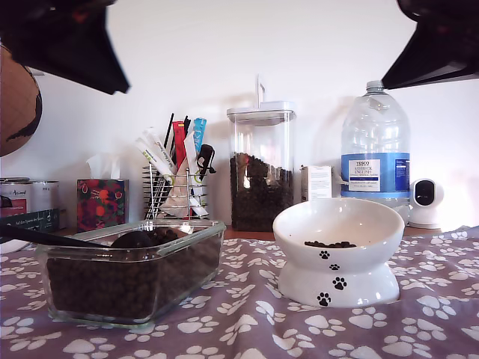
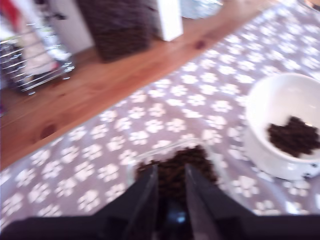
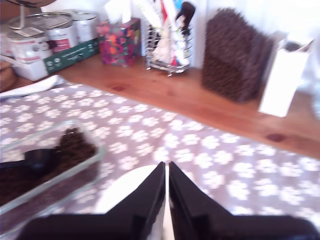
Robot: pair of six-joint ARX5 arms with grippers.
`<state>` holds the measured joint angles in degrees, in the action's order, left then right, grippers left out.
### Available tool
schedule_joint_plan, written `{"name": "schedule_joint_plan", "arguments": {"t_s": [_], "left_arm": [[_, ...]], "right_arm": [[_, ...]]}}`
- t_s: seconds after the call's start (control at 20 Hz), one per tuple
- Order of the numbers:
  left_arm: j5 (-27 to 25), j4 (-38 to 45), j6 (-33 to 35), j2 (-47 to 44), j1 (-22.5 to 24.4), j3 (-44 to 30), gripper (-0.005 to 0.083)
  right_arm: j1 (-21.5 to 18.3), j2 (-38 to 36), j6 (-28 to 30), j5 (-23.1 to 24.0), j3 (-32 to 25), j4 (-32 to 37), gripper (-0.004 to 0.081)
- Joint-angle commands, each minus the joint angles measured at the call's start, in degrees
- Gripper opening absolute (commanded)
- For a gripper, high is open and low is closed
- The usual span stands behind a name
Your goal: Measure one spoon of cat food and pour it into the food bowl
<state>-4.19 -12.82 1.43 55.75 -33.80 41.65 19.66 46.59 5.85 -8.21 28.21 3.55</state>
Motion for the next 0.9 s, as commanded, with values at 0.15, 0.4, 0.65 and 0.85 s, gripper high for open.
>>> {"name": "schedule_joint_plan", "arguments": {"t_s": [0.15, 0.4, 0.65, 0.85], "left_arm": [[2.54, 1.92, -0.44, -8.81, 6.62, -5.38, -0.0016], [4.2, 3.3, -2.51, -21.88, 9.18, -11.74, -0.0016], [4.17, -1.55, -2.01, -28.92, 9.03, -12.04, -0.0015], [3.72, -7.04, -2.05, -31.08, 9.05, -12.04, -0.0015]], "right_arm": [[-8.2, -9.7, 0.35, -0.72, 0.79, -5.09, -0.0011], [-8.63, -21.59, 0.2, -2.16, 0.79, -16.61, -0.0011], [-8.26, -26.73, -0.94, -1.88, 0.79, -23.43, -0.0011], [-8.26, -26.6, -0.92, -1.73, 0.79, -27.98, -0.0011]]}}
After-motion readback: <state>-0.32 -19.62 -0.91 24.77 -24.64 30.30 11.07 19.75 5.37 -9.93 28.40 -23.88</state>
